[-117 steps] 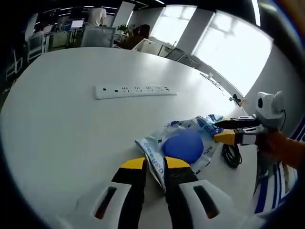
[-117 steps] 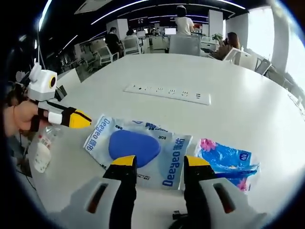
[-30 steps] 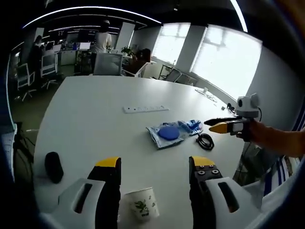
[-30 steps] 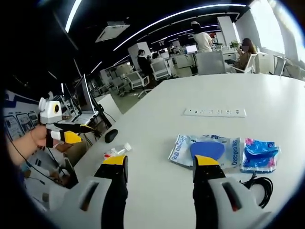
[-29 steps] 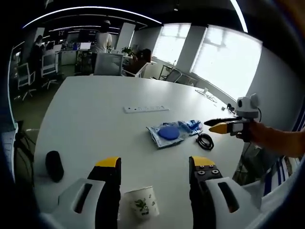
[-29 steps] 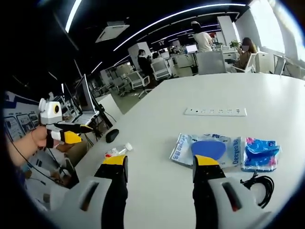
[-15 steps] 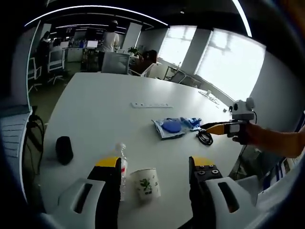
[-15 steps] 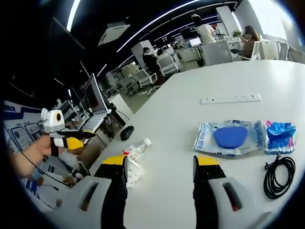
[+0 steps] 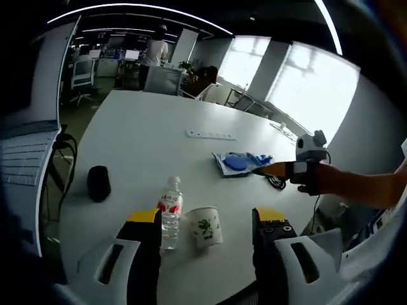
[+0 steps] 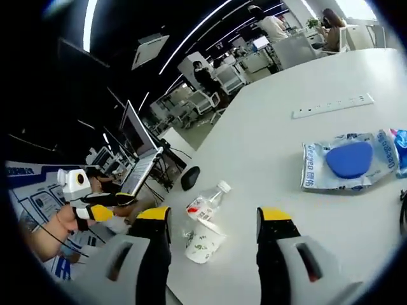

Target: Arrange the tabletop items into an orderly group along one side of the table until the central work area is clear of visible clutter.

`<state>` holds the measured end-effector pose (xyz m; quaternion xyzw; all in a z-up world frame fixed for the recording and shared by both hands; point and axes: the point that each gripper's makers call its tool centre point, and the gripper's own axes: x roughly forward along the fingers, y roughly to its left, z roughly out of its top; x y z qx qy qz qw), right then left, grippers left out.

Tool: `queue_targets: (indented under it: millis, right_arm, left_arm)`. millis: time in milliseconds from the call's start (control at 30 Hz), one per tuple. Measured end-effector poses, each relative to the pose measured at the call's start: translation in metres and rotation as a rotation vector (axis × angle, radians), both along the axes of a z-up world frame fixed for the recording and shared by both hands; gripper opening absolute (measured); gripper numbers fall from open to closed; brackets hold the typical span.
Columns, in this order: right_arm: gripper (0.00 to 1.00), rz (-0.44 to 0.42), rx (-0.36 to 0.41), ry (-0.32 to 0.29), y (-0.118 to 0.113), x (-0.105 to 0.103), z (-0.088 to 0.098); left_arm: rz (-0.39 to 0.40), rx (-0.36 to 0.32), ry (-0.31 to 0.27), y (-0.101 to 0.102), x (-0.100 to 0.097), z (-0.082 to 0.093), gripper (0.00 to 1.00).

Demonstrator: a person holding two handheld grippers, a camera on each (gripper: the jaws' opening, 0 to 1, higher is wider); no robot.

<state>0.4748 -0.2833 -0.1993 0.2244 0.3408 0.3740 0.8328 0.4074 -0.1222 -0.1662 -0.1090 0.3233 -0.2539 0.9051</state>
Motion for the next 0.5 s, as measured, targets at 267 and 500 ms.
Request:
queue_targets:
  millis: [267,500]
  right_arm:
    - [0.52,0.038,0.021,0.047,0.033,0.015,-0.021]
    - [0.52,0.055,0.054,0.108,0.059,0.024,-0.04]
  left_arm:
    - [-0.001,-0.015,0.022,0.012,-0.007,-0.008,0.58]
    - [-0.001,-0.03,0.039,0.021,-0.012,-0.014,0.57]
